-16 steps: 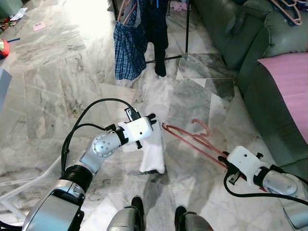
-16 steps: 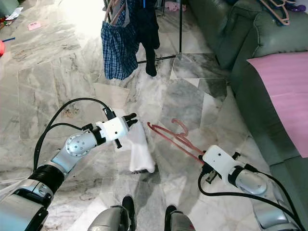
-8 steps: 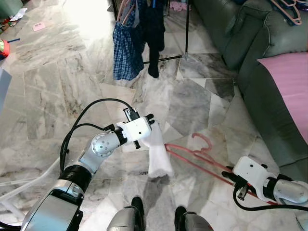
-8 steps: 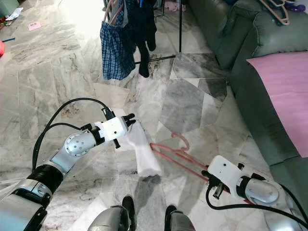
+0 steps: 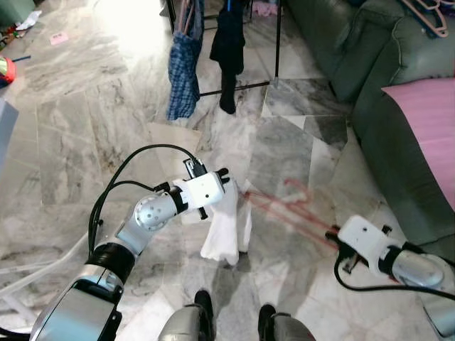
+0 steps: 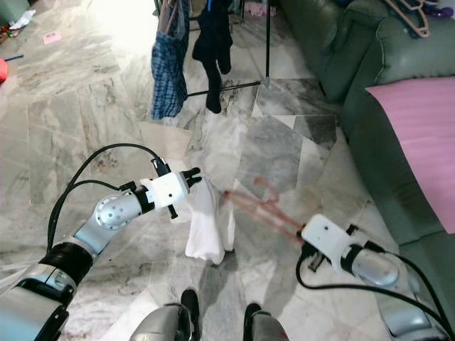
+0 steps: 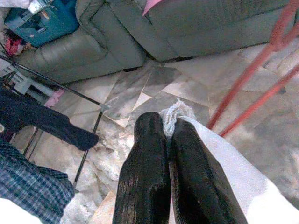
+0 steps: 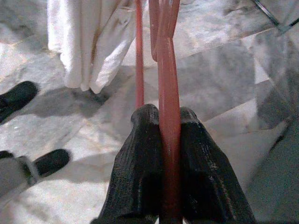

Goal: Hang hanger

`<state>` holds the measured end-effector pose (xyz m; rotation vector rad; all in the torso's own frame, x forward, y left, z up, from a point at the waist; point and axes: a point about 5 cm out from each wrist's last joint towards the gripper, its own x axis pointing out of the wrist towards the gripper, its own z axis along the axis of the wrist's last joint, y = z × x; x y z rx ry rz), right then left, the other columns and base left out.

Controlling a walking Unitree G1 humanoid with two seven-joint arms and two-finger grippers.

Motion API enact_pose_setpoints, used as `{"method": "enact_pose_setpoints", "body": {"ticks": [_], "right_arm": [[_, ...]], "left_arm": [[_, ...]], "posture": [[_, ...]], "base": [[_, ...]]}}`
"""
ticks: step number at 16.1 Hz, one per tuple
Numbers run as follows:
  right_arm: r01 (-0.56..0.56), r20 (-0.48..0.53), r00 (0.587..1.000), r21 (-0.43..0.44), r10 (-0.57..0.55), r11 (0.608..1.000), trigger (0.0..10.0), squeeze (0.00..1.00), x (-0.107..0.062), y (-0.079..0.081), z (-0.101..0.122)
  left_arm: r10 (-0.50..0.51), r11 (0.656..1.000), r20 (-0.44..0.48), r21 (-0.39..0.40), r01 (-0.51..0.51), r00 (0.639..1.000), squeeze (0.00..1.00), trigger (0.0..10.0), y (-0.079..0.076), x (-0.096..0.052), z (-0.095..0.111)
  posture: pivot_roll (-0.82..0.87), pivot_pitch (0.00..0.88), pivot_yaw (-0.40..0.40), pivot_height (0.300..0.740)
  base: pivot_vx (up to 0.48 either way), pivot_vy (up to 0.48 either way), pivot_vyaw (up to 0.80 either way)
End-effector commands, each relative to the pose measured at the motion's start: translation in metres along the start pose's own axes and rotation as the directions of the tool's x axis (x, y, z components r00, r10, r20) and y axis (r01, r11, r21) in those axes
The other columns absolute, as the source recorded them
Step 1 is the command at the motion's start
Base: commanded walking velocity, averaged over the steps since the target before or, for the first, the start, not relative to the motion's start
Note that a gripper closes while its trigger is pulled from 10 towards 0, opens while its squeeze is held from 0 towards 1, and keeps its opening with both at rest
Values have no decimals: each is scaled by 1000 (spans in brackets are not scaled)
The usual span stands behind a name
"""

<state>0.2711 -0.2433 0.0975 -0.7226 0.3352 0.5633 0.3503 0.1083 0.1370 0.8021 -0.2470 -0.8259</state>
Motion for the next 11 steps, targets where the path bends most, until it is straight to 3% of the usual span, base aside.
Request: {"method": "enact_pose_setpoints", "body": {"ticks": [1,6,11], "right_arm": [[19,-6,1000,12,-19,1000,10000,0,3,4,-5],[24,24,999,54,-25,998,10000,0,14,11,-6],[6,41,999,110,-11,994,10000,0,15,14,-9]], "left_arm": [[-11,1000,21,-9,11,1000,0,10000,-3,-4,1],[7,1000,85,-21,-5,996,0,10000,-5,1,12],[22,1000,111,-23,-19,994,0,10000,-4,3,17]], "posture": [[-8,311,64,740],[-6,320,62,740],[-10,321,63,740]], "base": [[0,0,0],[0,0,0],[0,0,0]]}}
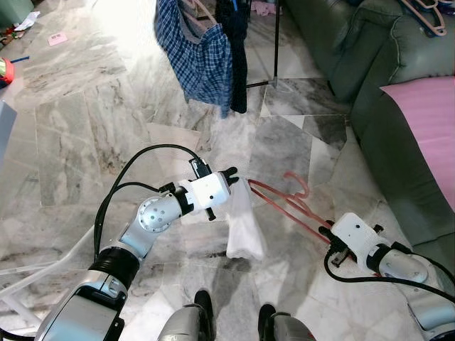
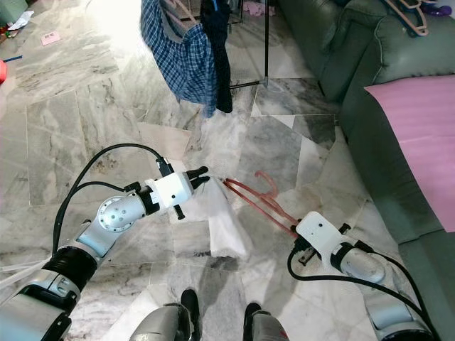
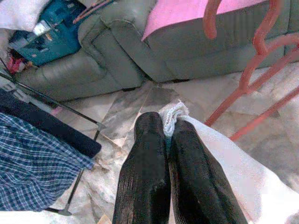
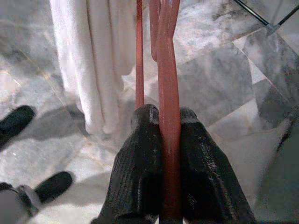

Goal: Hang hanger

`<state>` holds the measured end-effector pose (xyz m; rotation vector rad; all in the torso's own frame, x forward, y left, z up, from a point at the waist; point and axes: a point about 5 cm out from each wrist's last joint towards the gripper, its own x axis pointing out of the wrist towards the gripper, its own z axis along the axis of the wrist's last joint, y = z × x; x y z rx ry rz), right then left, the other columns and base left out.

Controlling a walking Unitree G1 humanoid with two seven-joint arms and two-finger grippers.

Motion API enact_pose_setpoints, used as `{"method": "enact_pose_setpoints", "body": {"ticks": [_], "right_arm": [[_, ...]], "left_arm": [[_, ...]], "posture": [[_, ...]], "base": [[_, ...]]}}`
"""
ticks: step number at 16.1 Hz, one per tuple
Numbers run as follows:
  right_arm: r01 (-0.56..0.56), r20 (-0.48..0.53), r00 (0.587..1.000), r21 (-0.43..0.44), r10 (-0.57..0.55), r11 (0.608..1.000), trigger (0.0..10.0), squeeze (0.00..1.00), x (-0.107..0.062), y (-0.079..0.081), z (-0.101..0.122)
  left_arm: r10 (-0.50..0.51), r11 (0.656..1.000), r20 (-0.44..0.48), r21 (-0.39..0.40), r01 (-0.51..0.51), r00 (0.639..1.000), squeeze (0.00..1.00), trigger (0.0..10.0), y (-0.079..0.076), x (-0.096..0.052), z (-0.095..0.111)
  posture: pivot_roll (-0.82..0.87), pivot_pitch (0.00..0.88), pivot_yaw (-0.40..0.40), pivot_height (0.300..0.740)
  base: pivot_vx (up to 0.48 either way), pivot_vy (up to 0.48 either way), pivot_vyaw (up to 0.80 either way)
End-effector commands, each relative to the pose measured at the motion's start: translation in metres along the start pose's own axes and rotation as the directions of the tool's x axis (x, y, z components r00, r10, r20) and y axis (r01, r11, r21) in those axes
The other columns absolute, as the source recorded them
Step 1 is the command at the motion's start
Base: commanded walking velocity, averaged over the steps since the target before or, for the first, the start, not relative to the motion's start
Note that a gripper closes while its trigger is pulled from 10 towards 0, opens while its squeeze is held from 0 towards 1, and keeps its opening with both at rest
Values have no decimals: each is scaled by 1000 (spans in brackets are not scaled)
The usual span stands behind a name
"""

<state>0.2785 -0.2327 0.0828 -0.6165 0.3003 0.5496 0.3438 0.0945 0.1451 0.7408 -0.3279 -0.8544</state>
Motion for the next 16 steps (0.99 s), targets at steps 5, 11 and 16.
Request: {"method": "enact_pose_setpoints", "body": {"ticks": [5,11,16], "right_arm": [[-266,-117,952,131,281,955,10000,0,-13,43,-32],[-219,-115,966,110,231,970,10000,0,-14,35,-30],[-25,-121,992,91,36,996,10000,0,-13,12,-32]], "left_arm": [[63,998,56,13,-63,996,0,10000,8,2,10],[68,997,59,23,-69,996,0,10000,10,0,10],[87,996,73,29,-90,993,0,10000,17,-3,11]], "posture": [[-8,323,69,740],[-6,325,78,740],[-5,325,78,740]], "base": [[0,0,0],[0,0,0],[0,0,0]]}}
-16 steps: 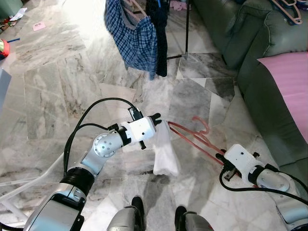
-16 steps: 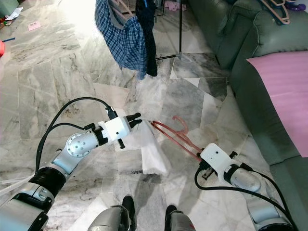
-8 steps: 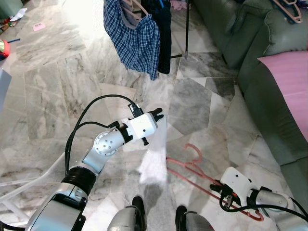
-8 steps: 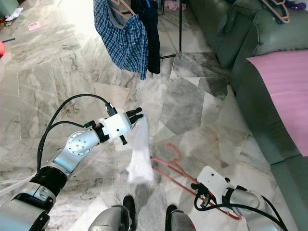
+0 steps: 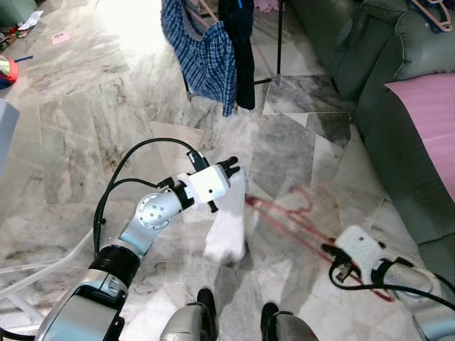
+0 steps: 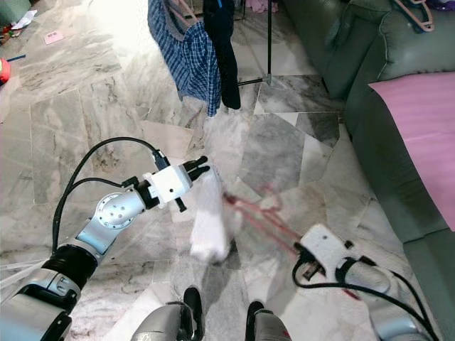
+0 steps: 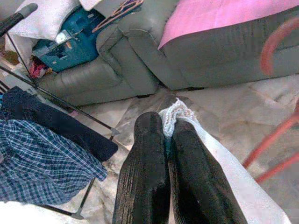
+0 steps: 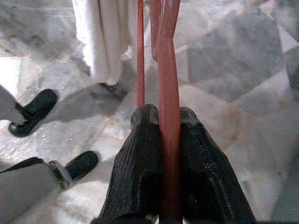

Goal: Hang hanger

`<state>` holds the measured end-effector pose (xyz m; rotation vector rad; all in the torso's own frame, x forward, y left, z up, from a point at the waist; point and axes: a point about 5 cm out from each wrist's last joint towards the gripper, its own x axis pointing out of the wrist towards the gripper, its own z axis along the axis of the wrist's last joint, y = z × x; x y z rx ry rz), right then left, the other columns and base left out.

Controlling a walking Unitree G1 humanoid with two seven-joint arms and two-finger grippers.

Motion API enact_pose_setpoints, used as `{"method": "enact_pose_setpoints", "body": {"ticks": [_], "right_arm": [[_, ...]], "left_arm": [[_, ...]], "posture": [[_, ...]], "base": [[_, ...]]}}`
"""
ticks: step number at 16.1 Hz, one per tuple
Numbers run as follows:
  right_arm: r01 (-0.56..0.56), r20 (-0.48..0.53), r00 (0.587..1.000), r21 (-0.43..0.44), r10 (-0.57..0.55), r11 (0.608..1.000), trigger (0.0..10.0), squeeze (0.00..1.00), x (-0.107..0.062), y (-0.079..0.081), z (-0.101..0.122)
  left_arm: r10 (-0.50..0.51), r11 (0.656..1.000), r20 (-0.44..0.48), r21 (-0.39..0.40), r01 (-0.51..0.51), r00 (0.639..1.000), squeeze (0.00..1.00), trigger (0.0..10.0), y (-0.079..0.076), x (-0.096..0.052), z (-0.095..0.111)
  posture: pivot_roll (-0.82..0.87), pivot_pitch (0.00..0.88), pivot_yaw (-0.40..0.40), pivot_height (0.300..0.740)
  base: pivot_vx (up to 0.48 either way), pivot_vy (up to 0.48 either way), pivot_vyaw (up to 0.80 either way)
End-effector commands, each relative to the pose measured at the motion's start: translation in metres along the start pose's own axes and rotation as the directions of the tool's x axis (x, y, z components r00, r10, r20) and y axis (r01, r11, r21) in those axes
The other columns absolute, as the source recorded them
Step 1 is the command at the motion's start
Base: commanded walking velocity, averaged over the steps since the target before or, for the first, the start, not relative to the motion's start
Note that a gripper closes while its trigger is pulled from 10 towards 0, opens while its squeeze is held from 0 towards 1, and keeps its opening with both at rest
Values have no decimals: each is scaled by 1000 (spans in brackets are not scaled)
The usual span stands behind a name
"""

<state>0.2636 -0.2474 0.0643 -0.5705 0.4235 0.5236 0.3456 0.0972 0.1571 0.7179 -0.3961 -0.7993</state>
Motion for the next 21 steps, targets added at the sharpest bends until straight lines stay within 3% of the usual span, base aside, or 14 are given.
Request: {"method": "enact_pose_setpoints", "body": {"ticks": [1,6,9,12,17,21], "right_arm": [[22,-27,999,22,-21,1000,10000,0,-2,1,-10],[165,2,986,127,-167,978,10000,0,-2,-13,-14],[185,16,982,172,-190,968,10000,0,-3,-16,-15],[156,72,981,236,-178,959,10000,0,1,-14,-7],[9,149,988,231,-44,973,10000,0,0,1,4],[-51,172,985,175,21,983,10000,0,-18,-3,12]], "left_arm": [[24,1000,32,17,-24,999,0,10000,9,-1,5],[27,999,28,17,-27,999,0,10000,9,-2,4],[28,999,39,15,-29,999,0,10000,7,0,6],[25,1000,53,14,-26,998,0,10000,4,2,8],[11,1000,53,15,-12,999,0,10000,-2,4,8],[-6,1000,33,30,5,999,0,10000,-3,2,4]], "posture": [[-4,323,78,740],[0,319,77,740],[1,315,77,740],[4,314,76,740],[1,316,79,740],[-4,320,84,740]], "base": [[0,0,0],[0,0,0],[0,0,0],[0,0,0],[0,0,0],[0,0,0]]}}
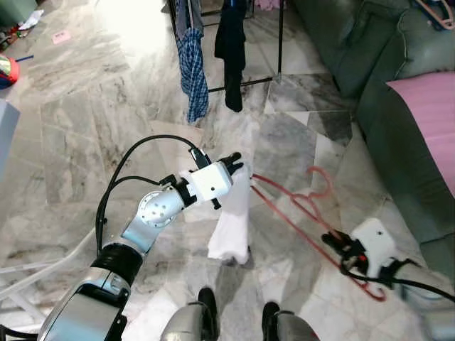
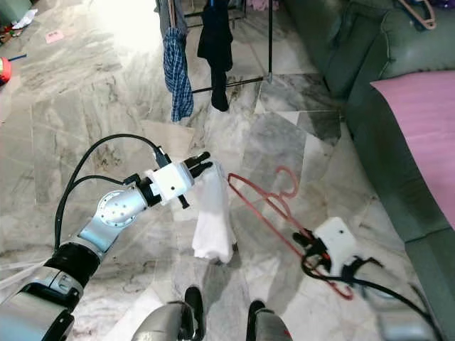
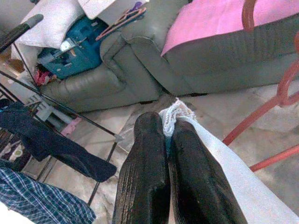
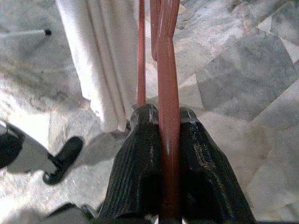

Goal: Hang hanger

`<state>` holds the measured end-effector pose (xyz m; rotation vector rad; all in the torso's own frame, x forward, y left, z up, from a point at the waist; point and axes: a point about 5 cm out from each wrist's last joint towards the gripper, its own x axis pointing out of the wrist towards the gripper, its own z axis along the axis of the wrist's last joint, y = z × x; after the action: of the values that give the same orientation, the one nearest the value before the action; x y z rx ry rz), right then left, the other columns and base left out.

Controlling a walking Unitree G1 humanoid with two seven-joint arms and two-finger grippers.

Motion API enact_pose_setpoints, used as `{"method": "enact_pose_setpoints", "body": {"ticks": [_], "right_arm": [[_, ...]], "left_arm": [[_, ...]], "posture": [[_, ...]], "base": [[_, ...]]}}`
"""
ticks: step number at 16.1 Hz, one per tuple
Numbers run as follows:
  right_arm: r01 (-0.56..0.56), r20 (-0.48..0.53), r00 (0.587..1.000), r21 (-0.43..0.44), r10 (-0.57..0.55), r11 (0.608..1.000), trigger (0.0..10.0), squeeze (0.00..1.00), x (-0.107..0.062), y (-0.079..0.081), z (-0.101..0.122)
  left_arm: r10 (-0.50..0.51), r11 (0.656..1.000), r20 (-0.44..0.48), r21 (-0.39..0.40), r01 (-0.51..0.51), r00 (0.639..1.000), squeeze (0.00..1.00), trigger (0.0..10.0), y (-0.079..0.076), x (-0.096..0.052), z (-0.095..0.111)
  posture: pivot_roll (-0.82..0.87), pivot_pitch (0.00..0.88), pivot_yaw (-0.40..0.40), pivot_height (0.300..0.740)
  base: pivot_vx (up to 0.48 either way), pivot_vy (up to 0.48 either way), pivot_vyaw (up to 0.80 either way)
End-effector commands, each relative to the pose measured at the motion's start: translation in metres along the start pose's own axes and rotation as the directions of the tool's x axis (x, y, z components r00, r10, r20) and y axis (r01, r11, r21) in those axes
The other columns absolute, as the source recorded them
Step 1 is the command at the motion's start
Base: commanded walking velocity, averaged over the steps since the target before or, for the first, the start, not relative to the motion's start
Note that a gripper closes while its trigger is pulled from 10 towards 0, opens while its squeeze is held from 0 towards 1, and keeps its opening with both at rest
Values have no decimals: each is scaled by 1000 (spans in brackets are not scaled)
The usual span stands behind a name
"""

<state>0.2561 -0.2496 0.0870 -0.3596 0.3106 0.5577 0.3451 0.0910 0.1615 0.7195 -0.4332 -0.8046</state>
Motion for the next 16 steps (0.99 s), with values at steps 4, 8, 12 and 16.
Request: {"method": "enact_pose_setpoints", "body": {"ticks": [4,8,12,16], "right_arm": [[-84,-46,996,-69,81,994,10000,0,-27,-6,14],[-99,-95,992,-161,84,982,10000,0,-54,-21,35],[-106,-163,984,-218,71,970,10000,0,-52,-16,28],[-154,-182,977,-225,114,962,10000,0,-53,-9,32]], "left_arm": [[-35,999,-26,31,36,999,0,10000,-3,-5,-6],[-66,996,-87,48,70,994,0,10000,-6,-7,-15],[-89,993,-177,57,100,980,0,10000,-12,-12,-30],[-86,993,-201,60,100,976,0,10000,-14,-14,-34]], "posture": [[-14,325,85,740],[-26,327,84,740],[-34,327,81,740],[-29,327,84,740]], "base": [[0,0,0],[0,0,0],[0,0,0],[0,0,0]]}}
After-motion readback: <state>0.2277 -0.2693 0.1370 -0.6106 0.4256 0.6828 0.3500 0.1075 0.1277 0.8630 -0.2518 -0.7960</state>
